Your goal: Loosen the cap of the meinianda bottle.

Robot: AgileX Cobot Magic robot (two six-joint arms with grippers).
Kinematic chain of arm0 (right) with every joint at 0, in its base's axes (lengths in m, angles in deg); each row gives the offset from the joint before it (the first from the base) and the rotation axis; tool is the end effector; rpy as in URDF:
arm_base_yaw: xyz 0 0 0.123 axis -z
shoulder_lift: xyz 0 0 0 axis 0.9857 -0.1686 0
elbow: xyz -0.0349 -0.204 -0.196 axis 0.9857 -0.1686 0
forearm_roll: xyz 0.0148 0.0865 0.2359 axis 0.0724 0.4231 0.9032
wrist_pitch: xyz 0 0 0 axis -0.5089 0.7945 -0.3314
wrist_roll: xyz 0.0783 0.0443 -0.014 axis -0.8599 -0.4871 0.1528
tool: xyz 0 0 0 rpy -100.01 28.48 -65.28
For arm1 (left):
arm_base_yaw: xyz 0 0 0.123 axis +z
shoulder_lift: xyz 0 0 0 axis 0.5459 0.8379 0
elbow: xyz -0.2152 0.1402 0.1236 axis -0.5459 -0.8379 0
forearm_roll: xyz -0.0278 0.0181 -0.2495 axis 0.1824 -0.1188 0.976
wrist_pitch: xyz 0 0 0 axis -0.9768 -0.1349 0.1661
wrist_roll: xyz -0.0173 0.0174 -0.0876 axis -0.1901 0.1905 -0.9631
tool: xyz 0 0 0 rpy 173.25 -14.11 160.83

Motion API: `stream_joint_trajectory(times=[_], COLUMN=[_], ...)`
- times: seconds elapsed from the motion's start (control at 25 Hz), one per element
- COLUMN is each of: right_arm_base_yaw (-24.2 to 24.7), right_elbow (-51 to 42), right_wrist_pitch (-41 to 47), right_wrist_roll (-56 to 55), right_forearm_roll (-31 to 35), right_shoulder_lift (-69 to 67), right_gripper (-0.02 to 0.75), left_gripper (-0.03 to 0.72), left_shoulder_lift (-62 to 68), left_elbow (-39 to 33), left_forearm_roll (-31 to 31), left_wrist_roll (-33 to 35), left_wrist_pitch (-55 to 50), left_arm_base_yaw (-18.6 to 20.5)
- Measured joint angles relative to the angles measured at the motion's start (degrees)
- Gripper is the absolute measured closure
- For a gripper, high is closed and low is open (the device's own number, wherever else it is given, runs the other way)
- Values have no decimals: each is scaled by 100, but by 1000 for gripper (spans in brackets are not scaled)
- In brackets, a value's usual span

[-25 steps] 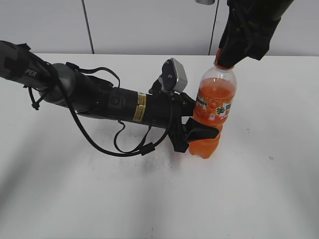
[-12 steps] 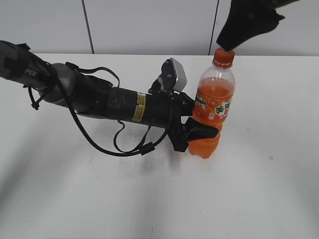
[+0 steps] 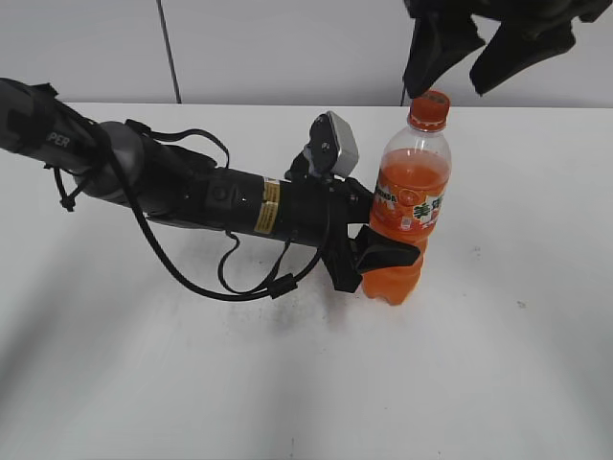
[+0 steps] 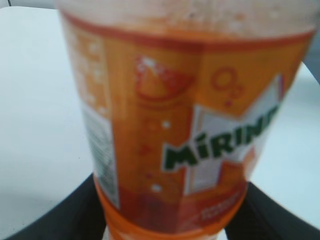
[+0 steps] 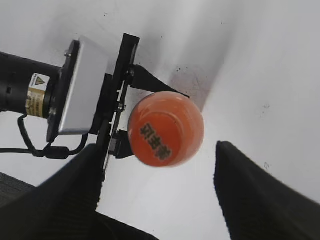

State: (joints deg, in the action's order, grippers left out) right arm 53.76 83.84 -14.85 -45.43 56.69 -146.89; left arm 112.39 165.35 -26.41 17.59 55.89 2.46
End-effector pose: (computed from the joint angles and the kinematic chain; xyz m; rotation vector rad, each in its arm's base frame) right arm 0.3119 0.1658 0.3461 -0.5140 2.7043 0.2961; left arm 0.3441 -0.2842 0.1047 1.3540 1.5665 -1.0016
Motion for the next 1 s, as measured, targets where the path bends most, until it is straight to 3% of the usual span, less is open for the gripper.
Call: stream_joint_trajectory(times=[0.2, 0.32, 0.48, 0.6, 0.72, 0.88, 1.0], right_arm_base_yaw=[0, 0, 0, 0, 0, 0, -5], right_elbow=[0, 0, 0, 0, 0, 5, 5], right_wrist_pitch=[-180, -192, -185, -174, -133, -17, 10], right_wrist_roll=[0, 0, 40, 387, 1471, 4353, 5802], right_forearm_roll=[-13, -13, -41, -54, -19, 10, 45], right_shoulder_lift=[-302, -320, -320, -320, -315, -309, -304], right_gripper=[248, 311, 461, 465, 465, 465, 465], left_gripper=[286, 286, 286, 286, 286, 286, 286], left_shoulder_lift=[0, 0, 0, 0, 0, 0, -4], left_elbow=[0, 0, 0, 0, 0, 0, 1], left_forearm_roll=[0, 0, 0, 0, -7, -44, -68], left_wrist_roll=[0, 0, 0, 0, 0, 29, 38], left_wrist_pitch=[0, 6, 6, 6, 6, 12, 21], left_arm_base_yaw=[0, 0, 0, 0, 0, 0, 0])
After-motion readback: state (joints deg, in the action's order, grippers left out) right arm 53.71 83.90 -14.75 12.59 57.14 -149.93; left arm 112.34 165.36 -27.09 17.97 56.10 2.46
